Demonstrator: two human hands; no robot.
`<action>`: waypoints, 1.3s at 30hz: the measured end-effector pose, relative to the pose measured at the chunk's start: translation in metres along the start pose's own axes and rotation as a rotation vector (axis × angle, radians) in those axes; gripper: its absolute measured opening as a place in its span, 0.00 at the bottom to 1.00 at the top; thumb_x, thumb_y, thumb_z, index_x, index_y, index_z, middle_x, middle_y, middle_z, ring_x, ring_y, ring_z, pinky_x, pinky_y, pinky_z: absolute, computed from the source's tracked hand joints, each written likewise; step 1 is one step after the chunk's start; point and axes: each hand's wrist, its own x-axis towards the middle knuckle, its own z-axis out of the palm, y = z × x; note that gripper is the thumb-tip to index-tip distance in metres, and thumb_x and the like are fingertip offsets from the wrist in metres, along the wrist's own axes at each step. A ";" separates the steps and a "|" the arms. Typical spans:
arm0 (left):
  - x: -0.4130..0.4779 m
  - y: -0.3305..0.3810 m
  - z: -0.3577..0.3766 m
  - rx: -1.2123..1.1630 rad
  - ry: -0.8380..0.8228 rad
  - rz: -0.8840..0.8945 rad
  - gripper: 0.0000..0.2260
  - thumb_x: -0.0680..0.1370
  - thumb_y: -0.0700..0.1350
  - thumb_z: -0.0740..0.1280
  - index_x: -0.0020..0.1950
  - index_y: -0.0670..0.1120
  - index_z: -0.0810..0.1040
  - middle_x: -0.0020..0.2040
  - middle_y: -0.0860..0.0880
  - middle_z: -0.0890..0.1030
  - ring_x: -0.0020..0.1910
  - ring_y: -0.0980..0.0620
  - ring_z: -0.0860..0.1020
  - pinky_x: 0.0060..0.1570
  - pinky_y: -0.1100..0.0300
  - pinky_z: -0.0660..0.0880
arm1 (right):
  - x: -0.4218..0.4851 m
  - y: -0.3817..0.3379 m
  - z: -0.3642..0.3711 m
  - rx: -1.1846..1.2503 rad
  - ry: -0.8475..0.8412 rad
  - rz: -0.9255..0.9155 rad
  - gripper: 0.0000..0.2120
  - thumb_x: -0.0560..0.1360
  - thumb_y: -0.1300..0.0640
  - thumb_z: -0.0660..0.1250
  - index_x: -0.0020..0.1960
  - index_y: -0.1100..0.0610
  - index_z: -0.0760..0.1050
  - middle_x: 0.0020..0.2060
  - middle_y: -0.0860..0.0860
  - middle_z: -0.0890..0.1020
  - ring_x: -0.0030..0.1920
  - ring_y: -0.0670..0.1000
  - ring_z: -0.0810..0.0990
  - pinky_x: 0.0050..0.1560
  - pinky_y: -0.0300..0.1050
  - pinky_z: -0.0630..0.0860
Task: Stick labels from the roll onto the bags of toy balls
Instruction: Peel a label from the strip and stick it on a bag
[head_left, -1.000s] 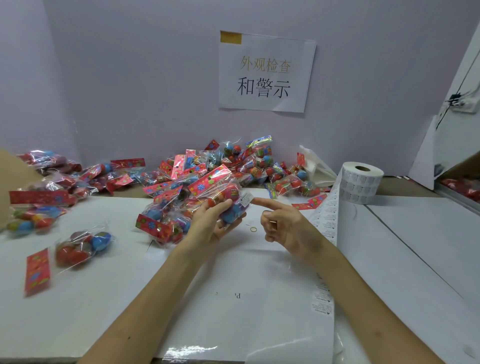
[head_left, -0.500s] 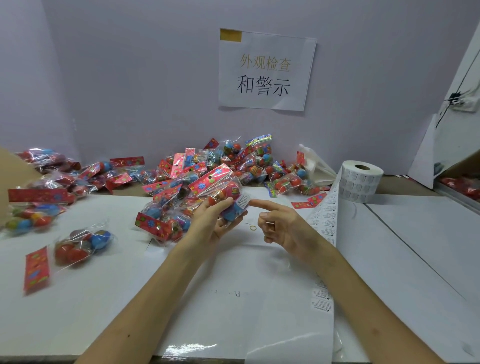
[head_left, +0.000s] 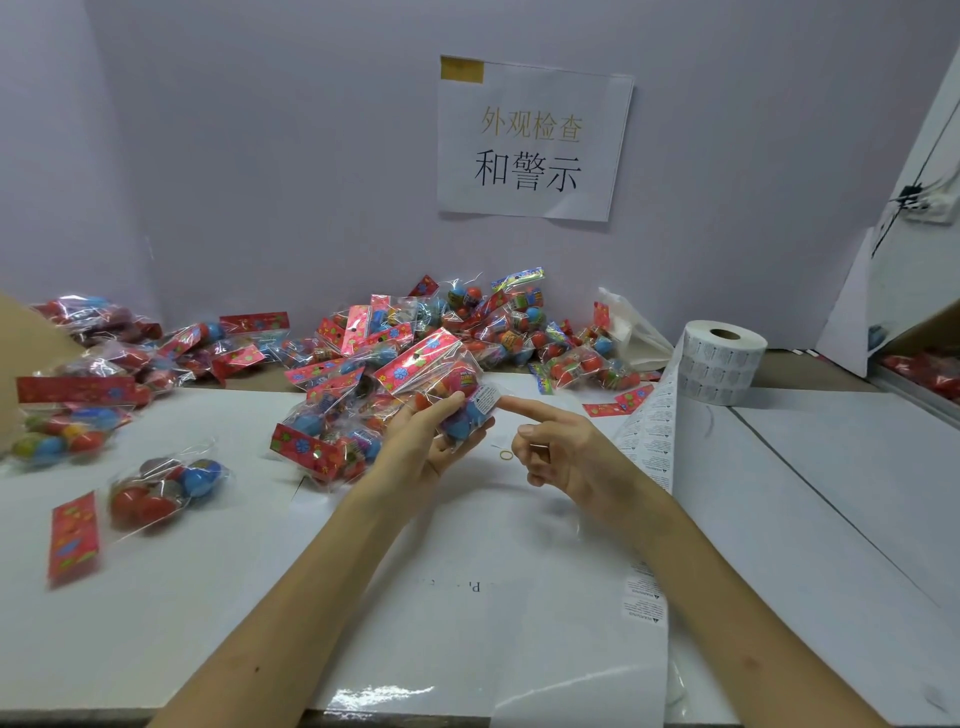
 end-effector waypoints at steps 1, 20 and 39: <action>0.000 0.000 0.000 0.004 -0.001 0.001 0.11 0.79 0.40 0.72 0.60 0.46 0.77 0.43 0.43 0.88 0.46 0.40 0.87 0.33 0.58 0.83 | 0.000 0.000 0.000 -0.004 0.000 -0.001 0.18 0.70 0.52 0.69 0.60 0.43 0.82 0.33 0.52 0.77 0.33 0.45 0.72 0.33 0.40 0.72; -0.004 0.001 0.004 0.083 -0.019 0.077 0.25 0.74 0.34 0.75 0.68 0.41 0.72 0.54 0.41 0.84 0.47 0.43 0.87 0.39 0.59 0.83 | -0.004 -0.003 0.002 -0.029 -0.037 -0.001 0.19 0.73 0.53 0.67 0.63 0.44 0.80 0.34 0.53 0.79 0.35 0.48 0.72 0.35 0.41 0.72; 0.001 -0.002 0.001 0.118 0.024 0.133 0.25 0.77 0.38 0.74 0.72 0.41 0.71 0.62 0.38 0.80 0.55 0.40 0.85 0.43 0.57 0.84 | -0.004 -0.004 0.003 -0.067 -0.033 -0.010 0.15 0.78 0.55 0.66 0.61 0.42 0.81 0.37 0.54 0.80 0.37 0.49 0.73 0.36 0.40 0.73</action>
